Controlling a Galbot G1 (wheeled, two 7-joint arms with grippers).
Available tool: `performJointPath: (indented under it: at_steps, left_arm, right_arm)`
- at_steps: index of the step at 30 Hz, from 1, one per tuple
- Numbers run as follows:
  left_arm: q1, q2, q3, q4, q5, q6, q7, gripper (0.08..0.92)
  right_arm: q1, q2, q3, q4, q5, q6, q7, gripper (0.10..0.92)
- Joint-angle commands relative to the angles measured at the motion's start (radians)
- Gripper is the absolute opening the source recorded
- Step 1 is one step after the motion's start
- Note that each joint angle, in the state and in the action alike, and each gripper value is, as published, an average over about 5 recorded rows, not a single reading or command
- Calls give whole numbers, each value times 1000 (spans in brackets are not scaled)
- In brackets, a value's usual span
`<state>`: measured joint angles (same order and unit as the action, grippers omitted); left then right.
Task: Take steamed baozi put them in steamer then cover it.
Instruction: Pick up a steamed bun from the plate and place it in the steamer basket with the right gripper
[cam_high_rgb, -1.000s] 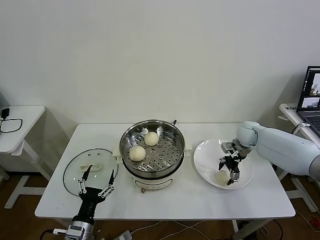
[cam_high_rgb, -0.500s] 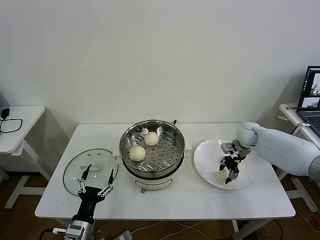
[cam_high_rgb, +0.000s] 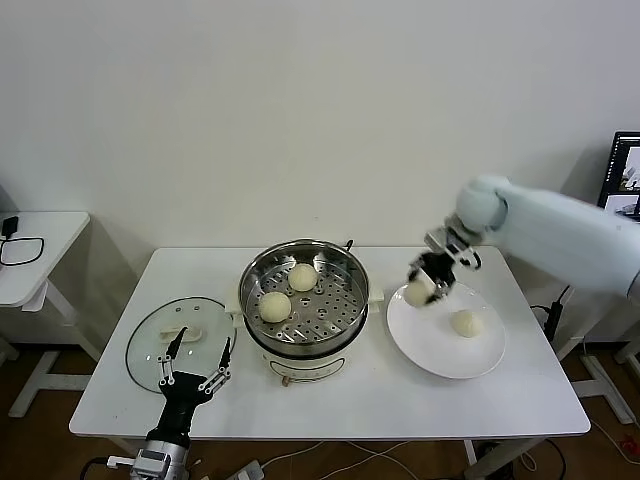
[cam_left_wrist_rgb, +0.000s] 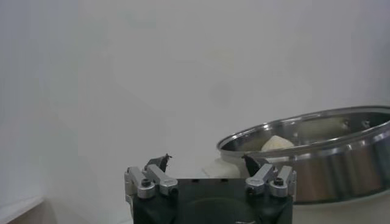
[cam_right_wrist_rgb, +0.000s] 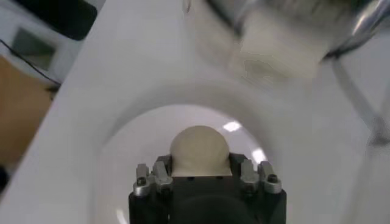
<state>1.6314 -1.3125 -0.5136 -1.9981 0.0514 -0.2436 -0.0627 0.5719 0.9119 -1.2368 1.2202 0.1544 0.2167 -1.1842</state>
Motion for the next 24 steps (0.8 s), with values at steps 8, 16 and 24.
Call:
performJointPath:
  at_steps: [8, 16, 24]
  left_arm:
    - [6, 3, -2, -8, 0, -6, -1, 823]
    - [7, 3, -8, -2, -1, -12, -1, 823]
    - [6, 0, -11, 2, -1, -13, -2, 823]
  right_arm:
    - [126, 246, 2, 254, -229, 349, 61, 630]
    - [3, 282, -7, 261, -366, 418, 63, 629]
    - [-79, 294, -4, 234, -429, 437, 61, 635]
